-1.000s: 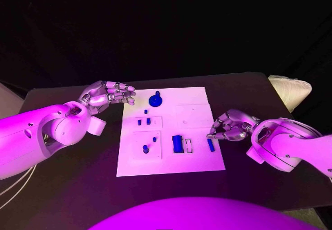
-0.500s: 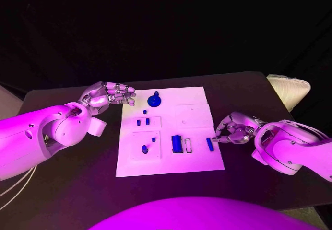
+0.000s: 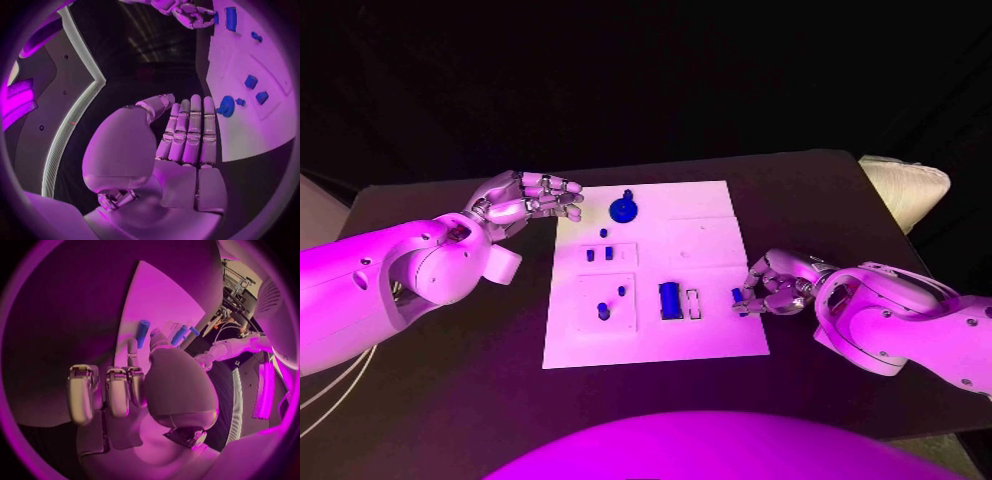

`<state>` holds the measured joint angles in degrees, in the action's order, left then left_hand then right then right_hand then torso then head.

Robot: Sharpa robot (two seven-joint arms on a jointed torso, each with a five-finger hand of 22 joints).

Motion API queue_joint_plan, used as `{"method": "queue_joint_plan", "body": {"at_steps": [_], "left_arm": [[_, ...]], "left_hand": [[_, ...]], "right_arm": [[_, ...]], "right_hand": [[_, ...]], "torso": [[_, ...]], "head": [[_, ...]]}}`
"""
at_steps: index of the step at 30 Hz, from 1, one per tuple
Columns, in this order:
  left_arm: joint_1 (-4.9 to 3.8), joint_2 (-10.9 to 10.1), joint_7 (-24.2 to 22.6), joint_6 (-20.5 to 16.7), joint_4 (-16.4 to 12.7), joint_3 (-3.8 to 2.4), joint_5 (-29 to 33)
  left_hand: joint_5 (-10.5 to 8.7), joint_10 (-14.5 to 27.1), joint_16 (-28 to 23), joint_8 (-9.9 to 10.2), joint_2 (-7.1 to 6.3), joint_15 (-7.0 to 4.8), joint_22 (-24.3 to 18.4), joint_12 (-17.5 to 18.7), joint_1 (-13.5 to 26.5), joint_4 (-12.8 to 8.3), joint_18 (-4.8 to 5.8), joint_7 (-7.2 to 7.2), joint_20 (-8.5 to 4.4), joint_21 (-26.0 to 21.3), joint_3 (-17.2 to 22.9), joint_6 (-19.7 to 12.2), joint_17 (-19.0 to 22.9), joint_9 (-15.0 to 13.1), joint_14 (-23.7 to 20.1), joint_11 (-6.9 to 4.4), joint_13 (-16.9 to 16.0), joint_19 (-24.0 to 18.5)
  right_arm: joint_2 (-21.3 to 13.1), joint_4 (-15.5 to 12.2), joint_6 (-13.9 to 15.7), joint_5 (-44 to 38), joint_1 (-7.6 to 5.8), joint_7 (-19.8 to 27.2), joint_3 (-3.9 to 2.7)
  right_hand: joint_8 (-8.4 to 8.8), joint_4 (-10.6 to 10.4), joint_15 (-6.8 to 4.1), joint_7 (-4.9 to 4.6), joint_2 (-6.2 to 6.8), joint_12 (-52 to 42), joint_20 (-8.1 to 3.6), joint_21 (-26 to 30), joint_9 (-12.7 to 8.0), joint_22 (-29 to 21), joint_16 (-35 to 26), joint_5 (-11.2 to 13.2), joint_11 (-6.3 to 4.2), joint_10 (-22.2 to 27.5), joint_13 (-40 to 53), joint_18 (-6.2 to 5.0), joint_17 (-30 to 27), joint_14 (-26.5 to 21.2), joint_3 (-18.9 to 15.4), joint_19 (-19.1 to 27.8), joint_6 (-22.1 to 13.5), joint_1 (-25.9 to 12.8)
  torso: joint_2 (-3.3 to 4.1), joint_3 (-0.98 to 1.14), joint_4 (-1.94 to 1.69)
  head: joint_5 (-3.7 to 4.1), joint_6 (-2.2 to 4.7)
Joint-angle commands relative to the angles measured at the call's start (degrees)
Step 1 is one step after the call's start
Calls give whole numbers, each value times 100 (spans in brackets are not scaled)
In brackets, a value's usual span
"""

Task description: Assemble the parts on the task board

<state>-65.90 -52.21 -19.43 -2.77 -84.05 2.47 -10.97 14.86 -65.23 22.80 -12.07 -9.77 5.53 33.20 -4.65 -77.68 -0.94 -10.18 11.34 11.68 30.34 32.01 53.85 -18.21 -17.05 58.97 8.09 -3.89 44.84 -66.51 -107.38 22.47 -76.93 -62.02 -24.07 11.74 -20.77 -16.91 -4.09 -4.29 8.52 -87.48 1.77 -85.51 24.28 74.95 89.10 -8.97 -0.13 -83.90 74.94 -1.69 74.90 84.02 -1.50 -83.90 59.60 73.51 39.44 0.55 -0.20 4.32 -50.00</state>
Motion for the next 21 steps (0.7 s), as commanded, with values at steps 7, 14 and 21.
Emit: {"method": "queue_joint_plan", "body": {"at_steps": [7,14,21], "left_arm": [[2,-6,-36,100,-25,-3,33],[2,-20,-37,101,-32,-3,33],[2,-37,-32,98,-42,-3,33]], "left_hand": [[19,-47,-25,14,37,-11,9,30,-7,10,4,1,-5,-22,21,18,-6,7,32,7,-10,26],[19,-47,-25,14,37,-11,9,30,-7,10,4,1,-5,-22,21,18,-6,7,32,7,-10,26],[20,-49,-41,19,42,-11,14,36,-5,12,5,-2,-5,-26,23,20,-18,10,36,6,-10,24]], "right_arm": [[187,91,-268,-494,138,-354,24],[358,171,-409,-1146,216,-582,23],[467,196,-523,-1700,279,-743,22]], "right_hand": [[31,34,21,9,-74,4,31,-41,-21,1401,9,-31,1,-483,1363,94,1333,557,39,-541,66,74],[85,175,-14,44,-107,5,-2,-60,-71,1408,10,-56,-36,-483,1365,98,1339,558,585,-545,93,905],[179,234,-3,21,66,25,-2,-88,-174,1417,12,-152,-21,-473,1359,104,1348,559,1292,-550,201,1383]], "torso": [[-7,-3,2],[-8,-4,5],[-4,-5,-1]], "head": [[-17,0],[-26,0],[-27,0]]}}
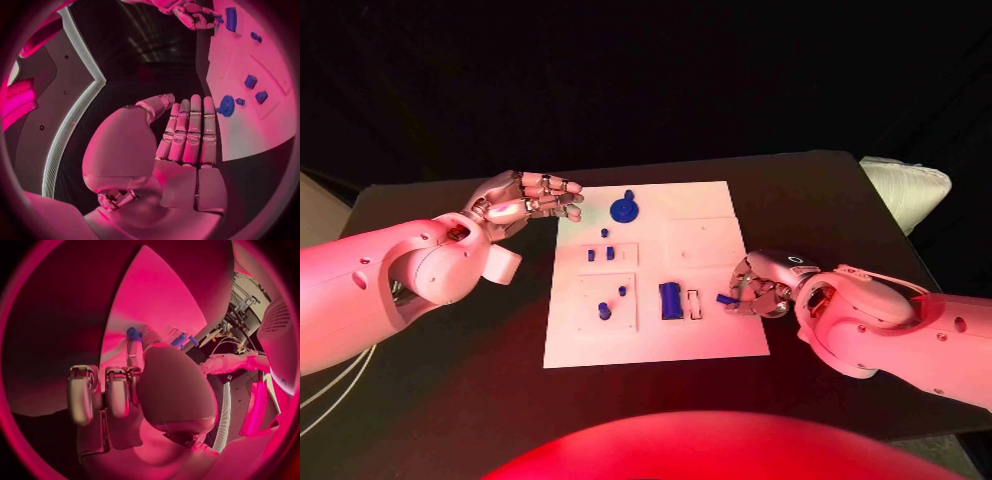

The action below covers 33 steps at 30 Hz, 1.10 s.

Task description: Assemble the parts on the task board

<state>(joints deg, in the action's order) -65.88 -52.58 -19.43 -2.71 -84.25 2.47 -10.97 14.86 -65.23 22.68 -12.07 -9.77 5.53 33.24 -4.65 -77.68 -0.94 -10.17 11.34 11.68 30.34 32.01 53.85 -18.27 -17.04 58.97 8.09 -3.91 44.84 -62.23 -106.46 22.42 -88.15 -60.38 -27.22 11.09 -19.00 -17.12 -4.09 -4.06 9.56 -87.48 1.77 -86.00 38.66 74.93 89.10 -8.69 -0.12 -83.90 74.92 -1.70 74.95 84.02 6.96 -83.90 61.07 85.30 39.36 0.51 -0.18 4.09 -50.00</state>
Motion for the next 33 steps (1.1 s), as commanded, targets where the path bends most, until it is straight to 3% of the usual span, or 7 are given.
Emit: {"method": "queue_joint_plan", "body": {"at_steps": [1,6,11,15,25,30,33], "left_arm": [[0,-2,-32,91,-23,-3,33],[0,-4,-31,90,-25,-3,33],[0,-2,-30,90,-27,-3,33],[0,1,-28,88,-24,-3,33],[1,11,-23,82,-27,-3,33],[1,14,-21,79,-29,-3,33],[1,15,-19,78,-31,-3,33]], "left_hand": [[20,-49,-29,19,42,-11,10,36,-5,11,5,-2,-5,-26,23,20,-12,9,36,6,-8,24],[20,-49,-29,19,42,-11,10,36,-5,11,5,-2,-5,-26,23,20,-12,9,36,6,-8,24],[20,-49,-29,19,42,-11,10,36,-5,11,5,-2,-5,-26,23,20,-12,9,36,6,-8,24],[20,-49,-35,21,44,-10,11,39,-1,14,5,-1,-5,-27,23,20,-17,11,38,6,-8,24],[20,-49,-35,21,44,-10,11,39,-1,14,5,-1,-5,-27,23,20,-17,11,38,6,-8,24],[20,-49,-35,21,44,-10,11,39,-1,14,5,-1,-5,-27,23,20,-17,11,38,6,-8,24],[20,-49,-35,21,44,-10,11,39,-1,14,5,-1,-5,-27,23,20,-17,11,38,6,-8,24]], "right_arm": [[46,104,-518,-610,119,-443,88],[61,93,-425,-565,132,-489,87],[41,45,-265,-356,135,-495,86],[-9,-46,-69,1,119,-447,83],[-94,-301,453,1200,-154,-229,69],[-56,-345,522,2003,-239,-153,66],[23,-331,505,2333,-260,-126,66]], "right_hand": [[12,232,2,-10,0,24,-1,-36,-1623,1418,12,-257,-26,-473,1361,104,1343,559,527,-549,64,183],[30,74,-4,5,81,21,1,-42,-1639,1420,15,-453,-25,-478,1364,105,1351,561,857,-551,83,-75],[23,67,-9,14,73,12,-3,-45,-1630,1421,19,-503,-35,-484,1369,106,1360,563,988,-553,78,-238],[4,65,-17,23,68,5,-10,-66,-1606,1426,27,-691,-41,-489,1374,110,1377,567,1178,-557,65,-414],[-12,69,-18,22,49,12,-13,-48,-1582,1422,27,-766,-41,-487,1371,107,1377,568,1323,-554,37,-589],[-19,77,-19,23,42,17,-14,-33,-1573,1418,23,-795,-42,-484,1368,104,1371,566,1366,-552,29,-632],[-20,78,-19,21,46,18,-14,-28,-1571,1417,23,-797,-41,-484,1368,103,1369,566,1370,-551,27,-641]], "torso": [[0,-1,-1],[-6,-1,7],[-5,7,5],[-8,4,1],[-1,-1,3],[-1,-9,6],[3,-1,6]], "head": [[-5,0],[-4,0],[-9,0],[-1,0],[-11,0],[-14,0],[-6,0]]}}
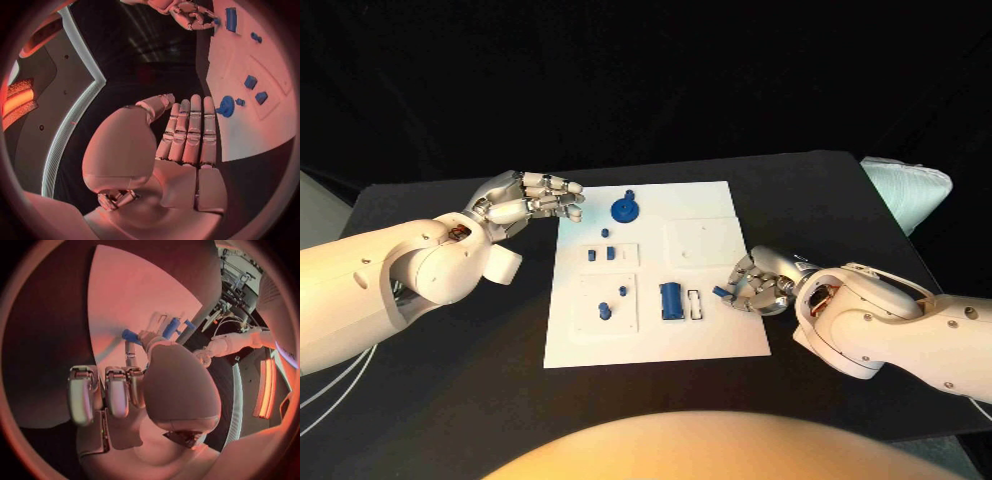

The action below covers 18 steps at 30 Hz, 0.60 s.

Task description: Assemble the parts on the task board

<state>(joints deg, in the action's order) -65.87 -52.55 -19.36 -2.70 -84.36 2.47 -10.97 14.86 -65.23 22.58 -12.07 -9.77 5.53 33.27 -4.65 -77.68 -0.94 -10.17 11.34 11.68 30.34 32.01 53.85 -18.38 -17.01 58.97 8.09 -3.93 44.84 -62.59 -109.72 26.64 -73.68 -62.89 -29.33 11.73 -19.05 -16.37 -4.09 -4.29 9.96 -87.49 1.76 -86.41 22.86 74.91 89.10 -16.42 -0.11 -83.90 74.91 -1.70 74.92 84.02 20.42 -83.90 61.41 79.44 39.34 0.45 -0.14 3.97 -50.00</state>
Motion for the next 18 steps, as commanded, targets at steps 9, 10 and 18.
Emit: {"method": "queue_joint_plan", "body": {"at_steps": [9,10,18], "left_arm": [[0,12,-11,90,-29,-3,33],[0,10,-10,90,-30,-3,33],[0,-1,-8,94,-44,-4,33]], "left_hand": [[22,-48,-34,24,48,-10,10,42,2,18,6,1,-5,-29,24,21,-13,9,40,7,-6,24],[23,-47,-37,26,47,-10,12,44,-1,15,5,2,-6,-29,25,19,-15,10,41,8,-6,24],[27,-44,-42,29,48,-12,14,47,-9,9,4,3,-7,-29,29,17,-18,12,40,8,-5,23]], "right_arm": [[294,106,-11,1319,-16,69,3],[318,116,-16,1336,-13,61,3],[444,150,74,1383,4,48,3]], "right_hand": [[-30,11,-18,41,37,21,-13,52,26,1410,13,10,-40,-483,1369,96,1352,561,60,-545,-16,-135],[-32,10,-17,41,40,19,-13,55,29,1409,11,19,-39,-485,1370,95,1349,560,65,-545,-17,-151],[-70,-5,-10,34,92,-1,-9,48,69,1411,15,-64,-31,-495,1381,97,1357,562,46,-546,-23,-501]], "torso": [[0,5,-3],[2,4,0],[6,12,4]], "head": [[1,0],[0,0],[-9,0]]}}
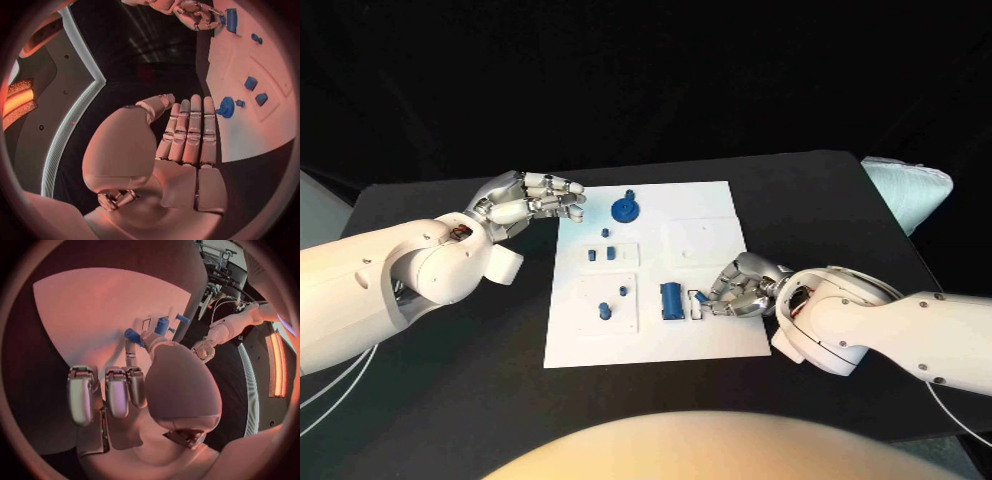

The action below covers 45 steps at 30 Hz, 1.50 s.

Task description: Assemble the parts on the task board

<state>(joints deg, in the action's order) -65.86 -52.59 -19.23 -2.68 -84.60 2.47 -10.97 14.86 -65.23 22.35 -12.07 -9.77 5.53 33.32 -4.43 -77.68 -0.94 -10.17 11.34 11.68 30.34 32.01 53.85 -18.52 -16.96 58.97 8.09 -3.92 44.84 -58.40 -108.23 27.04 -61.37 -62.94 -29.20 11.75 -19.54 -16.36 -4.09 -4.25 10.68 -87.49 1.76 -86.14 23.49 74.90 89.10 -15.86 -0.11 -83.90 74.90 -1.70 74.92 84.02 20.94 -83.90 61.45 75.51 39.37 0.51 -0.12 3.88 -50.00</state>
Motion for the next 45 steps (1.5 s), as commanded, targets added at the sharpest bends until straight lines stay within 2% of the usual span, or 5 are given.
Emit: {"method": "queue_joint_plan", "body": {"at_steps": [1,14,25,28,45], "left_arm": [[-1,2,-20,93,-21,-4,32],[-1,-9,-12,96,-23,-4,32],[-1,-8,5,131,-22,-4,32],[-1,-5,7,140,-24,-4,34],[-1,-2,12,137,-19,-4,35]], "left_hand": [[27,-44,-20,29,48,-11,9,25,-9,9,4,3,-7,-29,29,17,-5,7,40,8,-6,23],[29,-43,-24,31,48,-12,11,27,-15,4,4,4,-8,-29,32,16,-7,8,40,8,-6,23],[35,-39,-40,38,54,-5,16,33,-3,14,8,10,-6,-31,33,13,-17,12,40,15,-5,19],[38,-33,-49,44,55,0,16,38,18,30,11,13,-3,-36,30,8,-23,15,41,19,-4,16],[41,-30,-56,47,59,3,15,41,32,41,12,14,-1,-42,30,7,-28,16,41,21,-4,13]], "right_arm": [[35,2,51,154,10,39,0],[82,-15,97,210,13,124,0],[81,13,45,268,13,186,-1],[83,19,40,268,13,192,-1],[110,37,-52,306,12,293,-1]], "right_hand": [[-26,-11,-9,29,22,-4,-9,19,11,1412,15,-120,-30,-497,1383,97,1357,562,-21,-546,-26,-155],[-50,-26,-9,30,-23,-43,-8,-11,35,1419,21,-112,-30,-516,1404,102,1369,565,-85,-552,-22,-433],[-79,-29,-9,34,31,-45,-7,-4,59,1418,21,-237,-31,-517,1406,101,1370,566,-234,-551,-4,-833],[-97,-26,-14,38,75,-47,-12,-8,76,1419,21,-519,-36,-519,1408,102,1370,566,-369,-551,-7,-1030],[-110,-21,-15,44,63,-44,-13,3,90,1416,19,-347,-38,-518,1407,100,1367,565,-515,-549,-16,-1171]], "torso": [[3,6,-1],[0,6,2],[-3,5,5],[1,2,2],[-5,-2,3]], "head": [[-2,0],[-18,0],[-25,0],[-19,0],[-30,0]]}}
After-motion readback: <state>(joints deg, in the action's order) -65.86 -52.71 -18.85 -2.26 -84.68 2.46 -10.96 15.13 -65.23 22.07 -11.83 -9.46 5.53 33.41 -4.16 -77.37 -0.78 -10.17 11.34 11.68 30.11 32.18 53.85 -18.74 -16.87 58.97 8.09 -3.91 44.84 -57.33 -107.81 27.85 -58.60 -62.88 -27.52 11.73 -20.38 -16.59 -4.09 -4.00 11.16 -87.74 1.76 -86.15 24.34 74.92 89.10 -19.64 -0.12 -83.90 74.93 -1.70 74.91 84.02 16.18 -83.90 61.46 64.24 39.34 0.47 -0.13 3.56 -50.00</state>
